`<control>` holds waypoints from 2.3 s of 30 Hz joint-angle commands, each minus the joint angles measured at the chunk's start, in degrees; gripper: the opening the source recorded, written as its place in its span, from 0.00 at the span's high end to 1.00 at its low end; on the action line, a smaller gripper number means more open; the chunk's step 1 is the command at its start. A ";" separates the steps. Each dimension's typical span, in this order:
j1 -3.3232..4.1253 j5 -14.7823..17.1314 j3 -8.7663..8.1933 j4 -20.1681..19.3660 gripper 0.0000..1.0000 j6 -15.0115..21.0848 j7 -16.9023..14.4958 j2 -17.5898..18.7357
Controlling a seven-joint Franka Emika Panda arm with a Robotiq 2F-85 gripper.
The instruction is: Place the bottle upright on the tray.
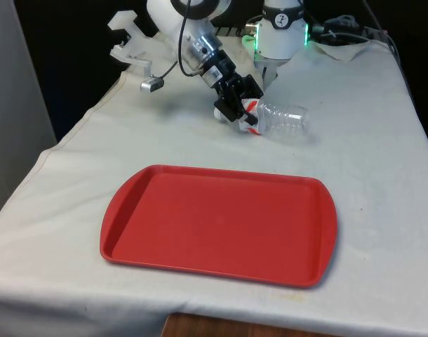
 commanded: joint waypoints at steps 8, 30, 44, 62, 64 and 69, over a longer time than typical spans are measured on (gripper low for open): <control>0.00 0.00 0.00 0.00 0.85 0.00 0.00 0.06; 0.11 0.11 0.00 -0.11 0.85 -0.11 -0.06 -0.11; 0.11 -0.23 0.11 0.34 0.85 -0.52 0.46 -0.06; 0.29 -2.52 -0.34 1.72 0.85 -0.40 3.90 -2.52; 0.11 -2.01 -0.23 1.83 0.85 -0.46 3.44 -2.35; 0.69 -2.69 -0.06 2.35 0.85 0.29 4.93 -2.18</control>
